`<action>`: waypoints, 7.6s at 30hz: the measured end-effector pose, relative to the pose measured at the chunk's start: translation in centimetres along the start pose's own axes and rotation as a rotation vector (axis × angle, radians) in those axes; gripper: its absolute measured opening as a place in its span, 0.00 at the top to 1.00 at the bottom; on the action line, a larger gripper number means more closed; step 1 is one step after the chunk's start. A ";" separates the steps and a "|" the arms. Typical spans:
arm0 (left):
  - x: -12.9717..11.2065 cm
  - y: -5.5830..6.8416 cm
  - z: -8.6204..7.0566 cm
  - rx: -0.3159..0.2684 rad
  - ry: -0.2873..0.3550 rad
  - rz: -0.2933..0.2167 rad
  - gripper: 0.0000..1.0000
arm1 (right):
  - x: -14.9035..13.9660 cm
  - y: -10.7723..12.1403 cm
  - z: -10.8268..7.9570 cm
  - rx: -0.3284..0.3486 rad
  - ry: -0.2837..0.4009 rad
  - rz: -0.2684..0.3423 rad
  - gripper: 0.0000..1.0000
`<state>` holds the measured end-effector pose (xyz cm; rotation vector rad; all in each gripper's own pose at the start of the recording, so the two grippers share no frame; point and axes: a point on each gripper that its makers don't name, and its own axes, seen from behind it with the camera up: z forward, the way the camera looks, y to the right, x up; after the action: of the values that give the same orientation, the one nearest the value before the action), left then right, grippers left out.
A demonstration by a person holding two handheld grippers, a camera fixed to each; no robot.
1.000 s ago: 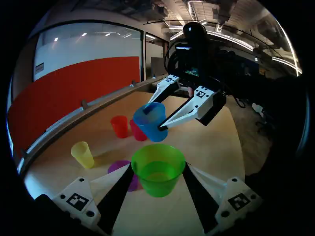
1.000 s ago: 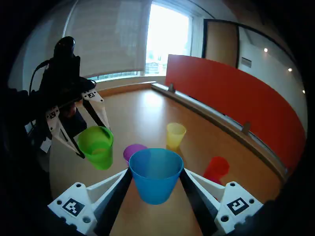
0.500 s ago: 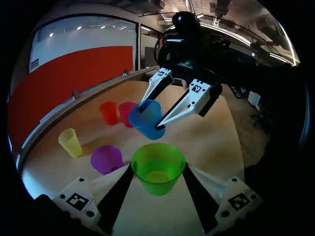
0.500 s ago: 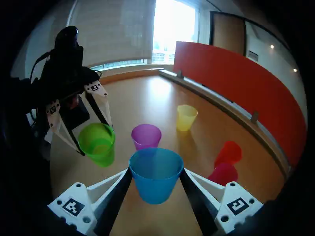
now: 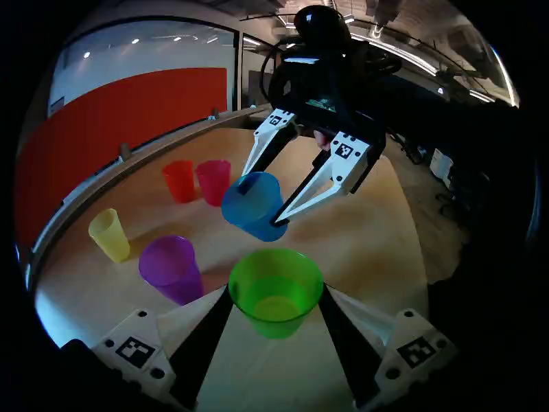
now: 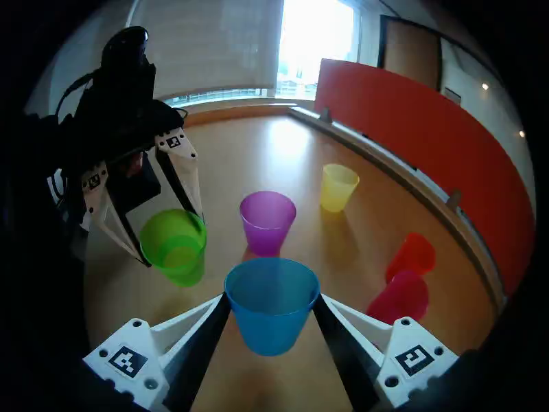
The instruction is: Pour water
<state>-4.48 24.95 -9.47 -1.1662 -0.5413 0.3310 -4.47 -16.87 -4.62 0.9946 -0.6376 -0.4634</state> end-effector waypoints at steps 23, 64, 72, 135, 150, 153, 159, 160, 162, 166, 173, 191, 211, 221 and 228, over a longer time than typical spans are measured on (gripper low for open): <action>-1.5 0.3 1.4 -0.011 -0.021 -0.010 0.13 | -1.3 -1.0 1.3 0.022 -0.016 0.016 0.10; -2.7 0.5 0.8 0.012 -0.017 0.022 0.13 | -4.0 -1.4 0.1 0.002 -0.011 0.057 0.10; -2.7 0.6 0.9 0.019 -0.018 0.029 0.13 | -4.8 -1.5 -0.6 -0.010 -0.008 0.067 0.10; -6.2 -0.6 -3.2 0.102 -0.108 -0.017 0.04 | -9.5 -3.0 -3.0 -0.082 -0.062 0.117 0.00; -7.2 -3.2 -7.1 0.262 -0.090 -0.065 0.04 | -11.5 -2.5 -5.9 -0.194 -0.053 0.221 0.00; -7.1 -3.8 -7.9 0.301 -0.074 -0.087 0.04 | -12.0 -2.1 -6.5 -0.229 -0.051 0.253 0.00; -7.2 -5.1 -9.0 0.370 -0.044 -0.136 0.04 | -12.0 -0.9 -7.8 -0.307 -0.005 0.317 0.00; -7.2 -5.2 -9.1 0.377 -0.037 -0.146 0.04 | -11.9 -0.6 -8.1 -0.323 0.008 0.324 0.00; -7.1 -5.5 -9.3 0.390 -0.025 -0.164 0.04 | -11.7 0.0 -8.6 -0.353 0.031 0.337 0.00; -6.3 -6.2 -9.9 0.427 0.015 -0.181 0.04 | -11.4 0.9 -9.5 -0.424 0.071 0.340 0.01; -6.0 -7.4 -11.0 0.487 0.065 -0.214 0.04 | -10.7 2.6 -10.6 -0.536 0.142 0.369 0.00; -5.1 -11.0 -14.7 0.658 0.252 -0.334 0.04 | -7.1 6.8 -13.8 -0.784 0.359 0.407 0.00; -2.6 -13.9 -19.7 0.929 0.488 -0.340 0.04 | -5.6 10.2 -17.6 -0.997 0.561 0.449 0.00; -1.9 -14.4 -20.1 0.994 0.542 -0.336 0.05 | -5.8 10.5 -17.8 -1.038 0.569 0.449 0.00; -1.7 -14.5 -20.9 1.048 0.574 -0.358 0.04 | -5.3 11.1 -19.3 -1.049 0.610 0.488 0.00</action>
<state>5.38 2.57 -2.41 -0.1046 -0.0152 -0.0587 5.60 3.63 -3.91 -0.0606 -0.0151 -0.0051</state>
